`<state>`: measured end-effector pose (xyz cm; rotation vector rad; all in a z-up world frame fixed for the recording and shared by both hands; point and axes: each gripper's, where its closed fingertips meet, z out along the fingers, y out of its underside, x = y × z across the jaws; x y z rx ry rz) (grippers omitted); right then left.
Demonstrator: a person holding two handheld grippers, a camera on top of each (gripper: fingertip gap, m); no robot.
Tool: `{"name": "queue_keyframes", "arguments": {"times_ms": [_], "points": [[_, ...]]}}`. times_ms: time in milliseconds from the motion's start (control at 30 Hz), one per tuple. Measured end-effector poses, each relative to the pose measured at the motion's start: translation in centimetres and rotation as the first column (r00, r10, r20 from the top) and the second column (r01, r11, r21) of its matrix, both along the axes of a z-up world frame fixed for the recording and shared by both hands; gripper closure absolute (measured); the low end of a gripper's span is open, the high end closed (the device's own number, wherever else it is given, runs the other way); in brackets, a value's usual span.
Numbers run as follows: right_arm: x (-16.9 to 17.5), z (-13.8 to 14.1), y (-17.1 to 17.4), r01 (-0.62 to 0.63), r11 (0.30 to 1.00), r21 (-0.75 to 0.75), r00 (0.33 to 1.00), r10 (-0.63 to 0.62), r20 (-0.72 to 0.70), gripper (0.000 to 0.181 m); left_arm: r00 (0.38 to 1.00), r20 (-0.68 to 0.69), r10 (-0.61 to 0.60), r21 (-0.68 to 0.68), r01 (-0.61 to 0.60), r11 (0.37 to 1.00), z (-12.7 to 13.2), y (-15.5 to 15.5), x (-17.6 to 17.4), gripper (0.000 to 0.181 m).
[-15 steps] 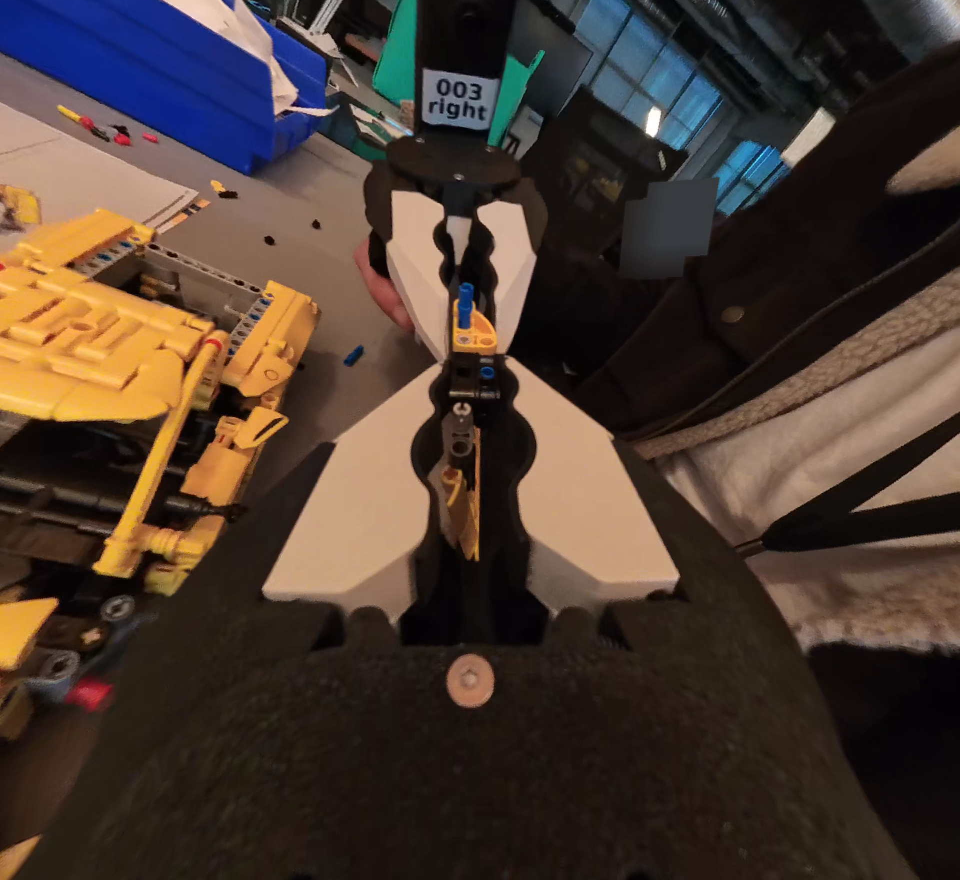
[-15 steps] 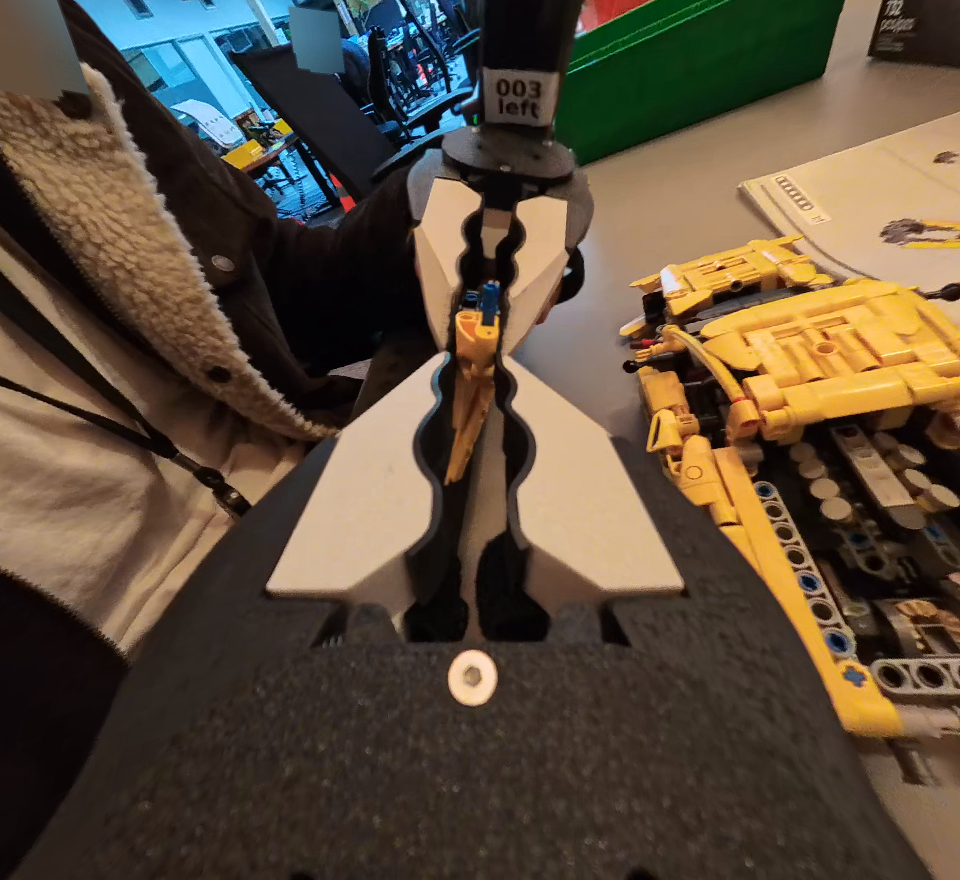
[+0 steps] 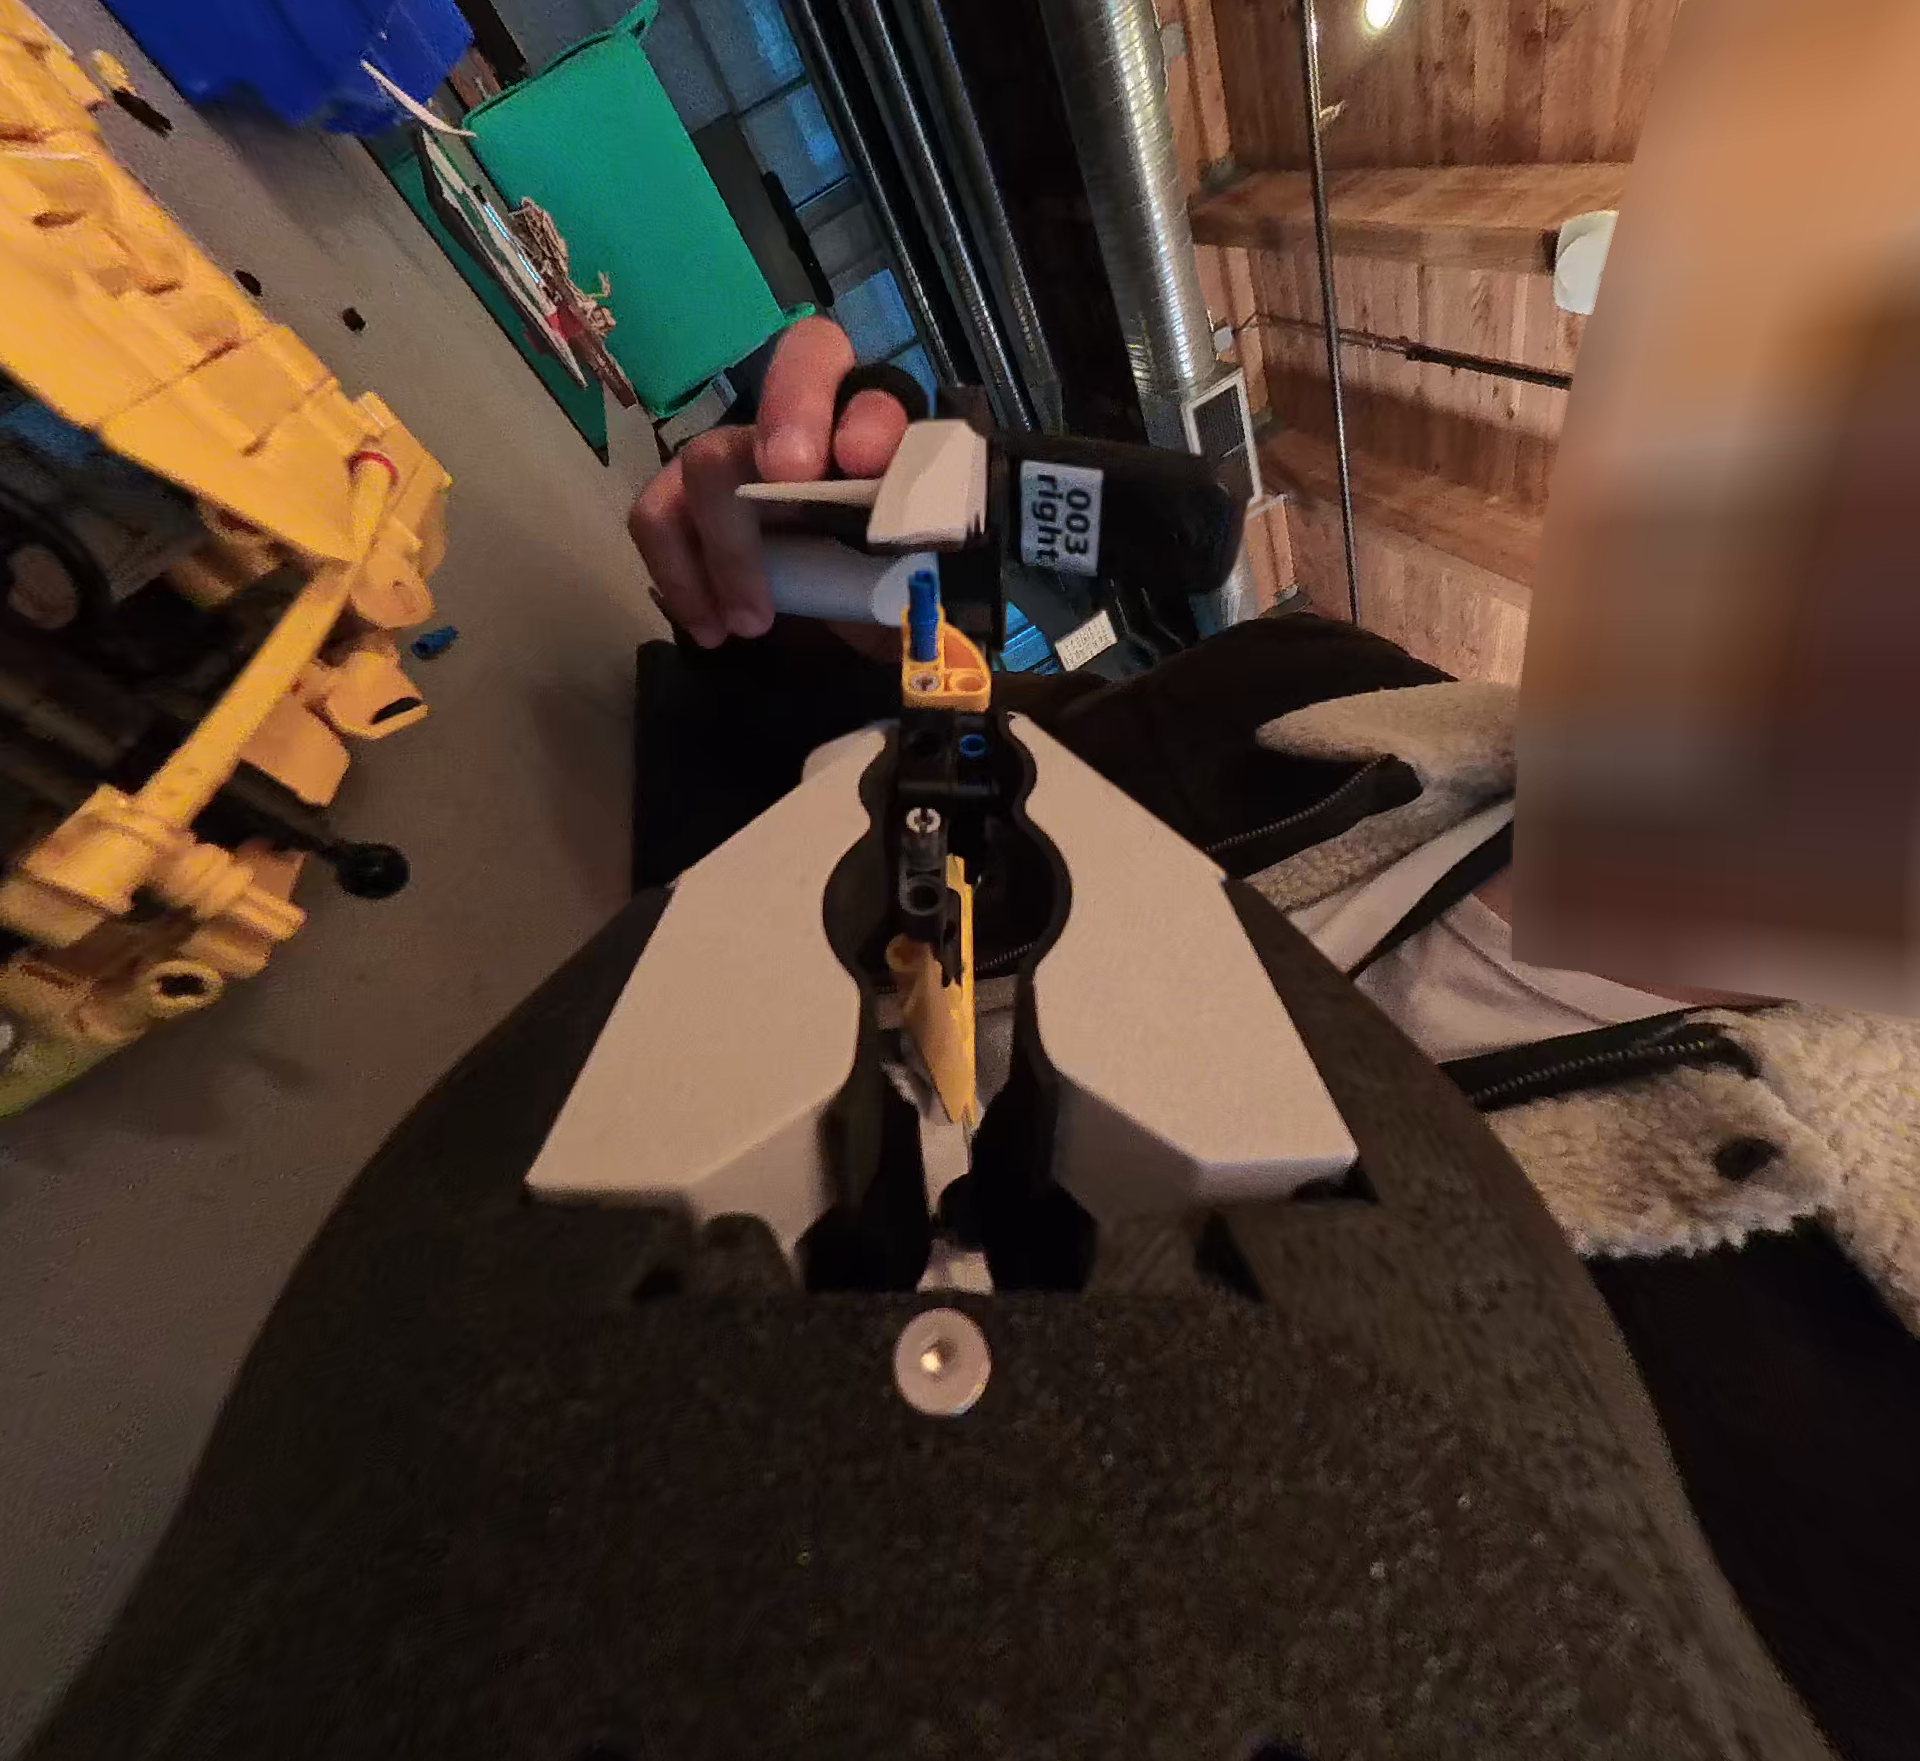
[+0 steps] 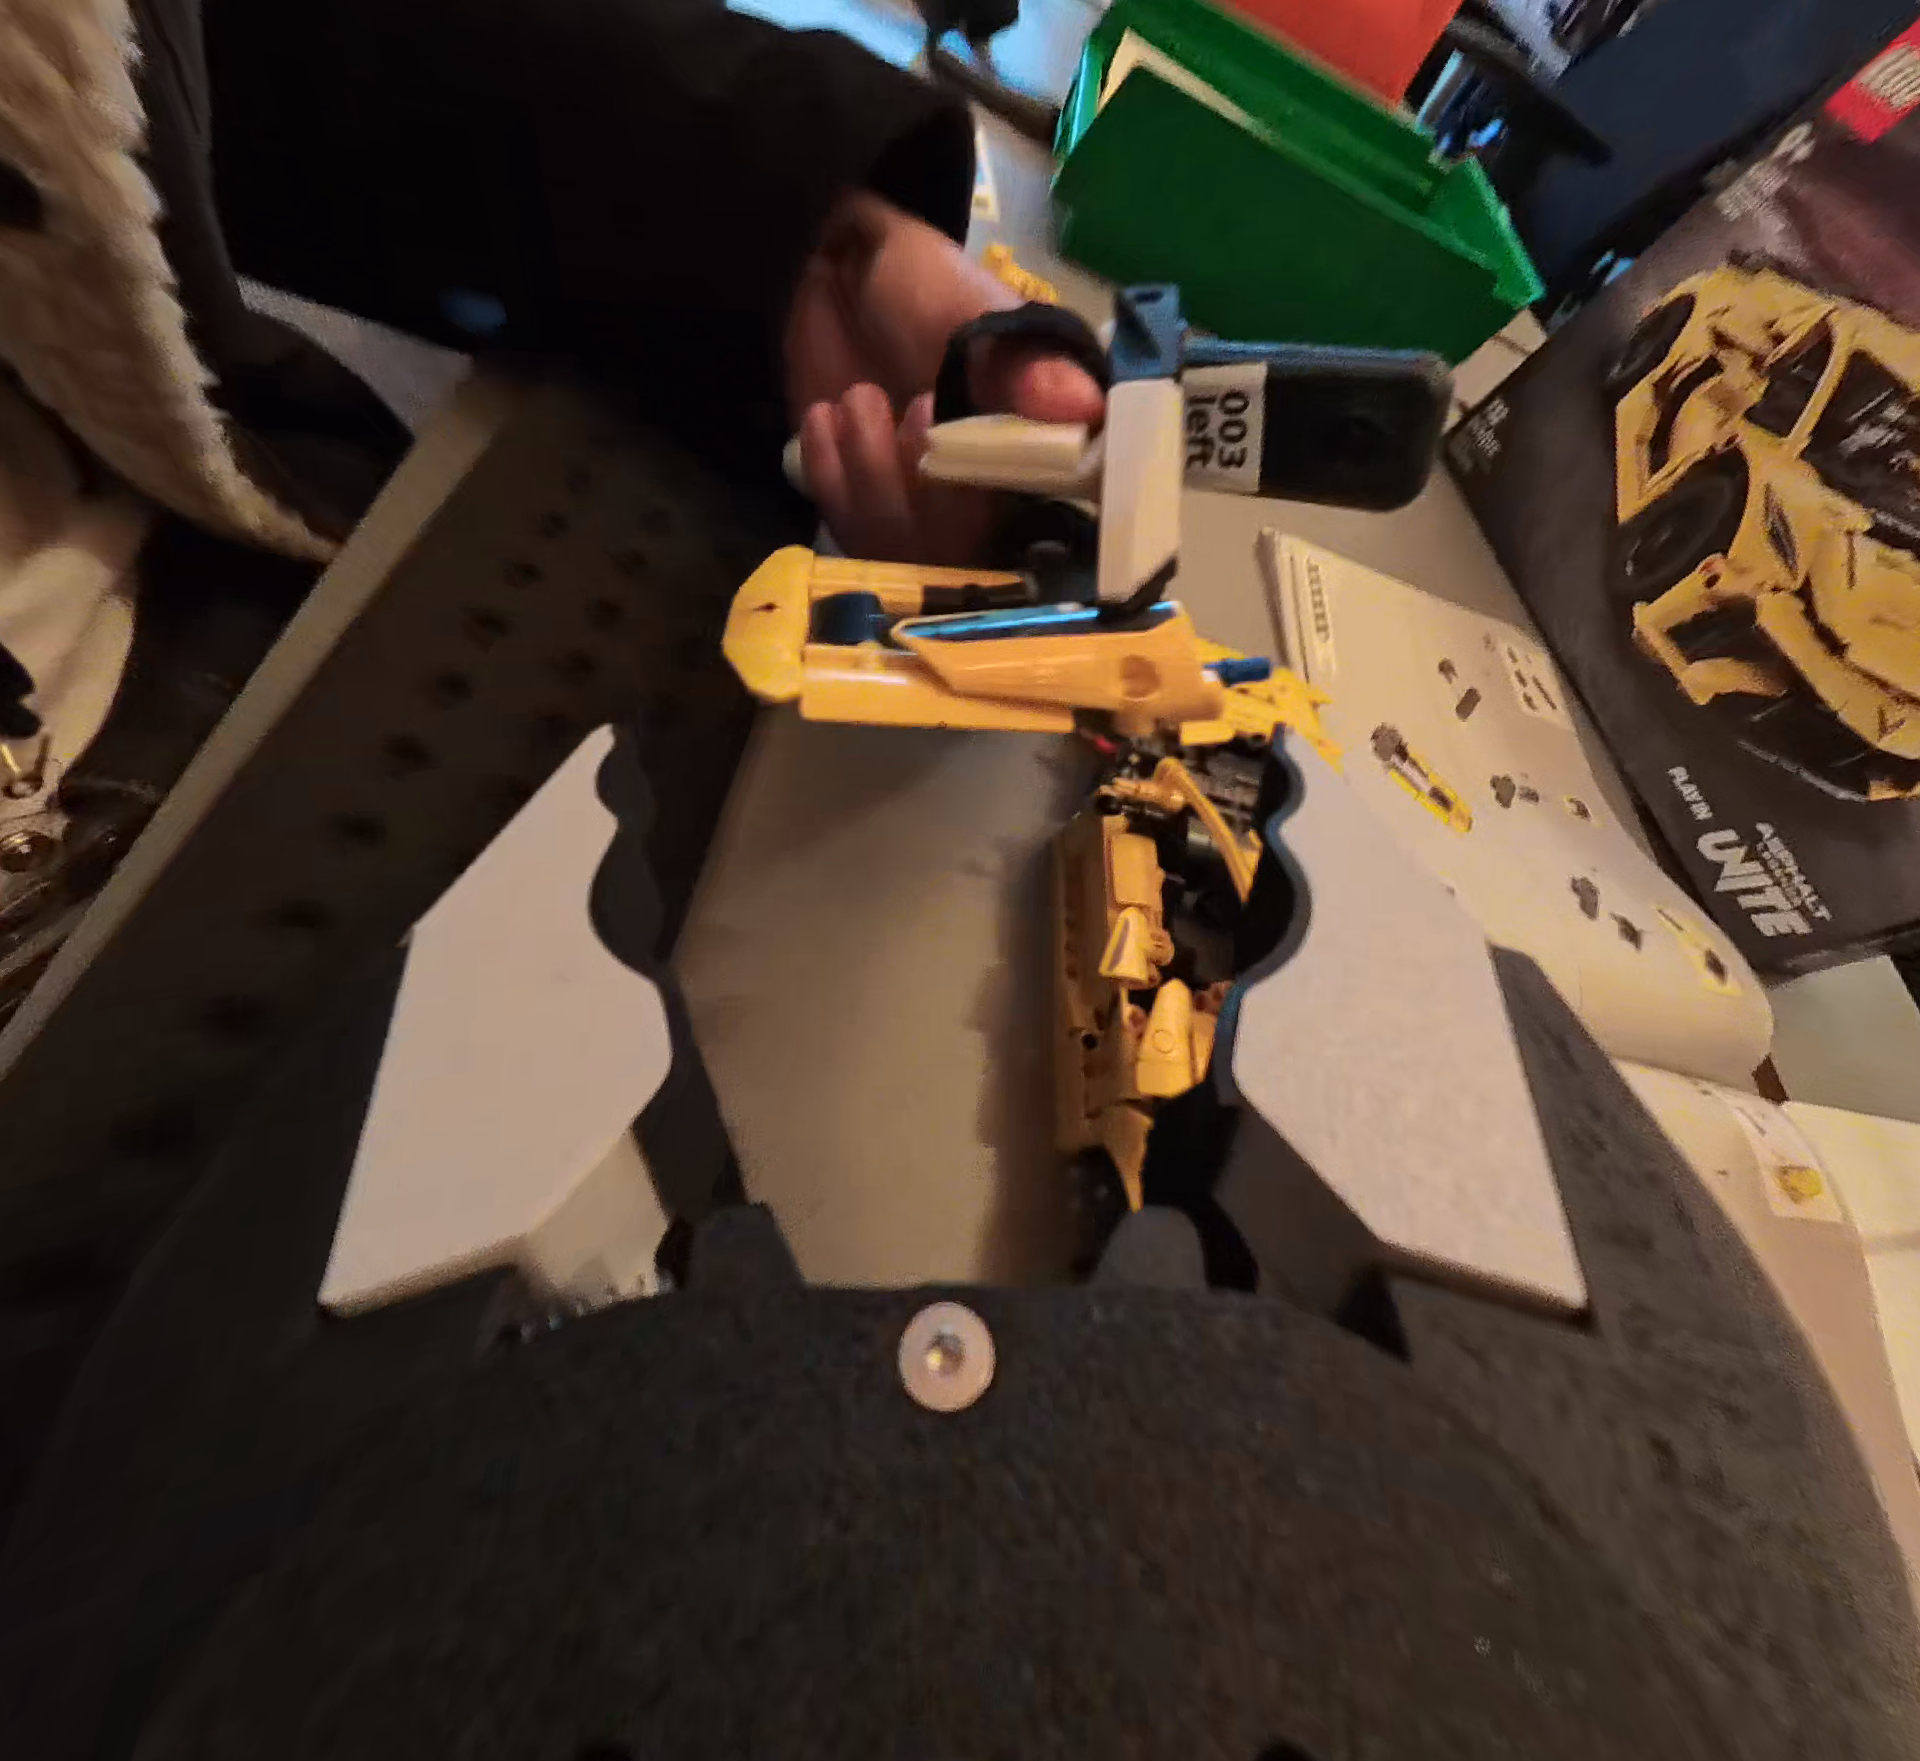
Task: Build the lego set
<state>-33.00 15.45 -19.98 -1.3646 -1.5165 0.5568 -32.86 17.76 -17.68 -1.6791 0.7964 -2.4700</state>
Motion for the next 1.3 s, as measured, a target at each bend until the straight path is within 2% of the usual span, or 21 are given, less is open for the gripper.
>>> {"name": "queue_keyframes", "arguments": {"times_ms": [133, 200, 400, 633, 667, 700, 767, 900, 1100, 1300], "points": [[-0.5, -1.1, 0.3, 0.016, 0.995, -0.101, 0.999, -0.013, 0.030, 0.057, 0.999, -0.012, -0.037, 0.027, 0.037, 0.999, -0.1, -0.8, 0.2, 0.166], [-0.7, -1.3, 0.1, 0.002, 0.993, -0.118, 0.999, 0.001, 0.032, 0.059, 0.999, -0.027, -0.040, 0.038, 0.041, 0.998, -0.4, -1.0, 0.3, 0.166], [-1.0, -0.4, -0.4, -0.037, 0.998, -0.057, 0.999, 0.036, -0.012, 0.085, 0.995, -0.004, -0.102, 0.029, 0.102, 0.994, 0.0, -2.0, 0.2, 0.166], [-1.4, 0.6, -0.9, -0.075, 0.997, -0.033, 0.993, 0.072, -0.092, 0.091, 0.989, 0.056, -0.138, -0.016, 0.139, 0.990, 0.8, -2.3, -0.1, 0.165], [-1.3, 0.9, -0.6, -0.068, 0.998, -0.002, 0.992, 0.067, -0.111, 0.102, 0.985, 0.077, -0.151, -0.031, 0.154, 0.988, 1.2, -2.4, -0.3, 0.166], [-1.2, 1.6, -0.6, -0.074, 0.997, 0.034, 0.984, 0.079, -0.160, 0.105, 0.983, 0.100, -0.156, -0.052, 0.162, 0.985, 1.5, -2.4, -0.4, 0.166], [-1.1, 2.5, -0.7, -0.083, 0.997, 0.004, 0.964, 0.081, -0.253, 0.097, 0.981, 0.135, -0.139, -0.095, 0.152, 0.984, 1.9, -1.7, -0.7, 0.166], [-1.5, 2.1, -0.5, -0.067, 0.998, 0.019, 0.969, 0.070, -0.236, 0.084, 0.975, 0.150, -0.161, -0.094, 0.176, 0.980, 2.1, -2.1, -0.7, 0.166], [-1.8, 3.2, -0.9, -0.086, 0.996, 0.029, 0.950, 0.090, -0.298, 0.099, 0.971, 0.147, -0.186, -0.089, 0.200, 0.976, 2.1, -2.8, -0.4, 0.165], [-1.9, 3.5, -0.6, -0.077, 0.997, 0.002, 0.947, 0.073, -0.314, 0.100, 0.972, 0.165, -0.169, -0.102, 0.187, 0.977, 2.3, -2.5, -0.4, 0.166]]}}
